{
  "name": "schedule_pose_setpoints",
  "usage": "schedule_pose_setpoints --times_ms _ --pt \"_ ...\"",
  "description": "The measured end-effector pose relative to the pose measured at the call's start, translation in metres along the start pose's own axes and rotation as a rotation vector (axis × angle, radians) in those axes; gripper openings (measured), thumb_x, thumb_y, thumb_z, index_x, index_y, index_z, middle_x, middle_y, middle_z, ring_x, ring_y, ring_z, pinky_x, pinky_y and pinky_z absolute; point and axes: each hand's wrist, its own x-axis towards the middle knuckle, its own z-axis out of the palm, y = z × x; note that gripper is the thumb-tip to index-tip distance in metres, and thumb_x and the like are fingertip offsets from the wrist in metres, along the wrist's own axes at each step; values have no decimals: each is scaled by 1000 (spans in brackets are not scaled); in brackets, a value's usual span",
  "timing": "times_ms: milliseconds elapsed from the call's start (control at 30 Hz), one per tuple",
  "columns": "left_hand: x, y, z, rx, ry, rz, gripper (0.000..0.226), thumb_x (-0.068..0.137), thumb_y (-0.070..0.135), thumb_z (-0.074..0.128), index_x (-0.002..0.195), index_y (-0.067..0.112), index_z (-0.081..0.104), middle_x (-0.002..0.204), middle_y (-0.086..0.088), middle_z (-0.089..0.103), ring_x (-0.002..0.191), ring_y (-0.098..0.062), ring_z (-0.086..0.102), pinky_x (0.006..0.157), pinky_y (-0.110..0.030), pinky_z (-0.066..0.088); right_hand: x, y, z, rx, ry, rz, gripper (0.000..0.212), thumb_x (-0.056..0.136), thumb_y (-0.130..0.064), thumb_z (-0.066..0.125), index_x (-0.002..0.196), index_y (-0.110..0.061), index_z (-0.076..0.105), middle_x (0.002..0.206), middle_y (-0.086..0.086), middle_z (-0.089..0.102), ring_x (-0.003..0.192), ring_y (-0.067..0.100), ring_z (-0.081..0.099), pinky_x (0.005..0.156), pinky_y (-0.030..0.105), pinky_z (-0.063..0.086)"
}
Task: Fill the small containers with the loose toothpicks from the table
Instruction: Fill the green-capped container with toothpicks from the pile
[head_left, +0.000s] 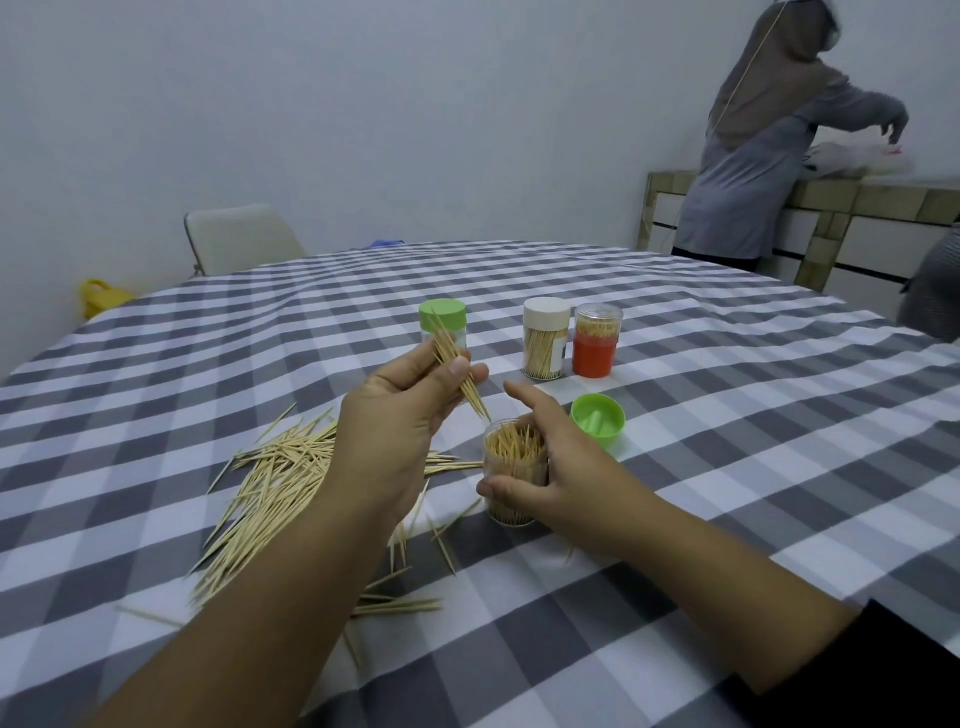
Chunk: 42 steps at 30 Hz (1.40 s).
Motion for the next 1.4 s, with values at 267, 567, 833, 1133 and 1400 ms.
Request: schedule_pose_setpoints --times_ms 267,567,833,1133,1400 --pt "-8 -14 3 271 -62 -165 20 81 7 68 96 18 75 95 -2 75 94 -13 69 73 -30 57 0 1 0 36 -4 -33 87 81 -31 71 144 -42 13 112 -19 39 101 3 52 90 23 48" --pt "-7 -10 1 336 -172 -194 31 78 21 69 109 22 69 102 4 74 97 -7 68 76 -26 57 -1 -1 -1 66 -5 -23 94 80 -30 73 144 -45 6 116 -15 42 104 7 55 90 26 51" --pt "-9 -11 4 425 -164 -114 21 82 30 63 93 17 74 86 4 75 81 -6 70 64 -21 55 1 2 3 94 27 -35 110 76 -28 77 145 -44 -7 141 2 44 113 13 57 97 36 48" --pt "-1 -10 -8 901 -249 18 16 91 35 58 96 35 74 120 22 53 117 -3 50 95 -32 48 2 2 4 108 37 -27 113 76 -27 78 145 -45 -10 131 -2 50 108 9 58 93 30 51" --pt "-2 12 -27 1016 -287 -177 42 96 49 38 137 41 46 121 23 57 106 7 50 79 -19 35 1 -4 6 114 45 98 86 65 -35 83 136 -23 36 116 -9 54 104 9 56 92 28 50"
